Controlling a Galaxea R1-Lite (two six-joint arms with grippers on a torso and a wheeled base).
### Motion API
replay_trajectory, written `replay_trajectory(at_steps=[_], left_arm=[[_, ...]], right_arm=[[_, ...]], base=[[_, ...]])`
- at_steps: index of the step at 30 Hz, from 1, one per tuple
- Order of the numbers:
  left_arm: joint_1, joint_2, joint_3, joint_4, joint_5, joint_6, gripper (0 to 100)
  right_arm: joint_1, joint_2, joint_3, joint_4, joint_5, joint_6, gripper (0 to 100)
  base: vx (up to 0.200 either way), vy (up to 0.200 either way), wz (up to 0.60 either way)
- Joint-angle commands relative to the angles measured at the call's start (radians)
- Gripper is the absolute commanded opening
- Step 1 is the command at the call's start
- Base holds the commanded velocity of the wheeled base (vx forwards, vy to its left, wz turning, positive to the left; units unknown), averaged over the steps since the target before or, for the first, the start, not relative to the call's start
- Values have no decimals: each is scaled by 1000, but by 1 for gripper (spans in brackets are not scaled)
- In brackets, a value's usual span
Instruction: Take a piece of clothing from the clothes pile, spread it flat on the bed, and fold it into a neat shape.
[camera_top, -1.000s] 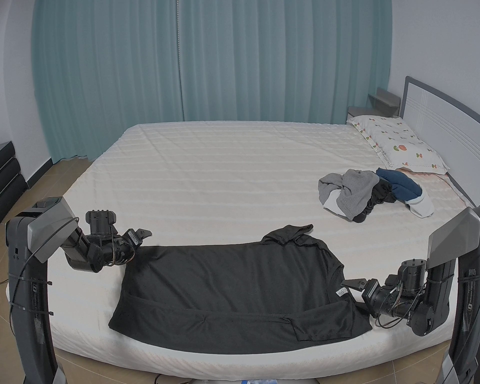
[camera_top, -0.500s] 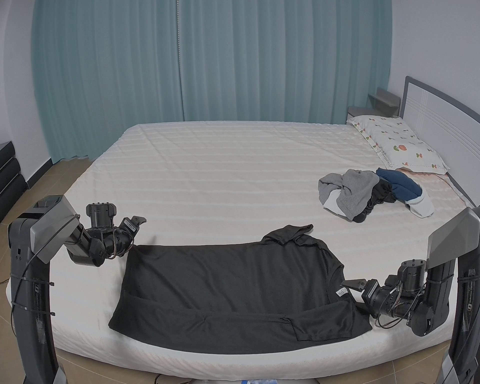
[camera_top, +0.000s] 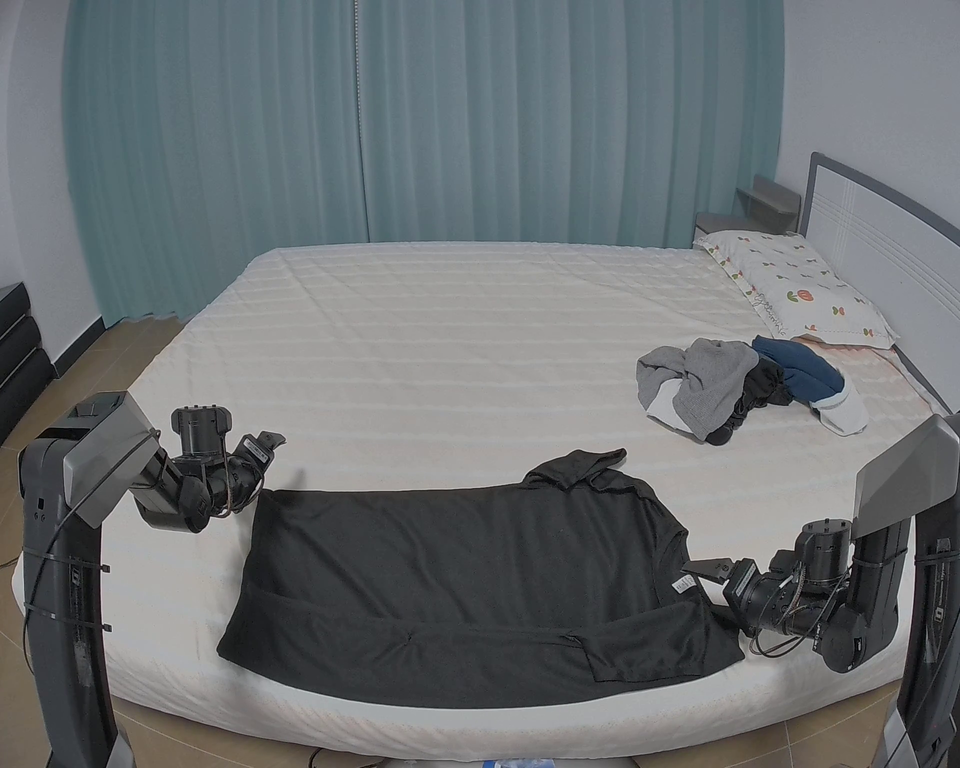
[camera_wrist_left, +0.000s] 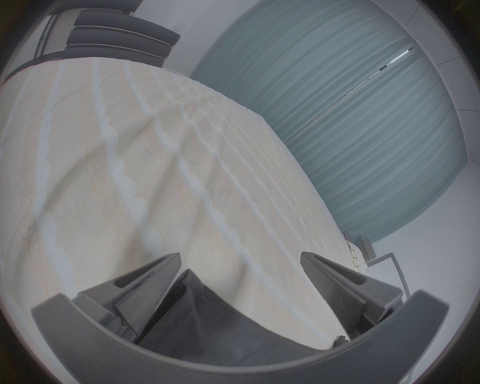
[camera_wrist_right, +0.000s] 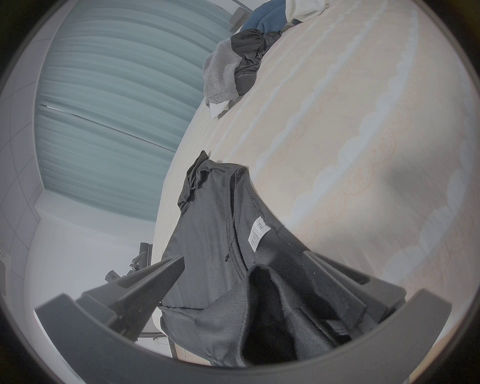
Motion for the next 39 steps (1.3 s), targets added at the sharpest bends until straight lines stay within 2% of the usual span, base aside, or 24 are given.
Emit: replay_trajectory(at_steps=[1, 3, 8, 15, 21, 22, 29, 32, 33, 36, 39], left_arm=[[11, 3, 10, 1, -1, 8, 100], [15, 1, 18, 1, -10, 23, 100], [12, 4, 79, -9, -27, 168, 100], [6, 37, 111, -124, -24, 204, 100], [5, 47, 114, -132, -22, 234, 100], [5, 49, 113, -132, -21, 234, 0], [8, 40, 116, -135, -5, 226, 0], [9, 38, 124, -135, 16, 212, 0], [9, 35, 128, -138, 39, 191, 0], [9, 24, 139, -170, 58, 148, 0], [8, 3, 182, -219, 59, 129, 0]], right_arm=[[0, 2, 0, -12, 1, 0, 100], [0, 2, 0, -12, 1, 0, 100], [0, 2, 0, -12, 1, 0, 100], [0, 2, 0, -12, 1, 0, 100], [0, 2, 0, -12, 1, 0, 100], [0, 2, 0, -12, 1, 0, 100], [-1, -12, -2, -12, -4, -3, 100], [4, -21, -11, -10, -42, -13, 100], [20, -35, -18, -10, -99, -37, 100], [56, -41, -46, -9, -188, -74, 100], [86, -46, -91, -4, -230, -83, 100]], base=[[0, 0, 0], [0, 0, 0], [0, 0, 0], [0, 0, 0], [0, 0, 0], [0, 0, 0], [0, 0, 0], [0, 0, 0], [0, 0, 0], [0, 0, 0], [0, 0, 0]])
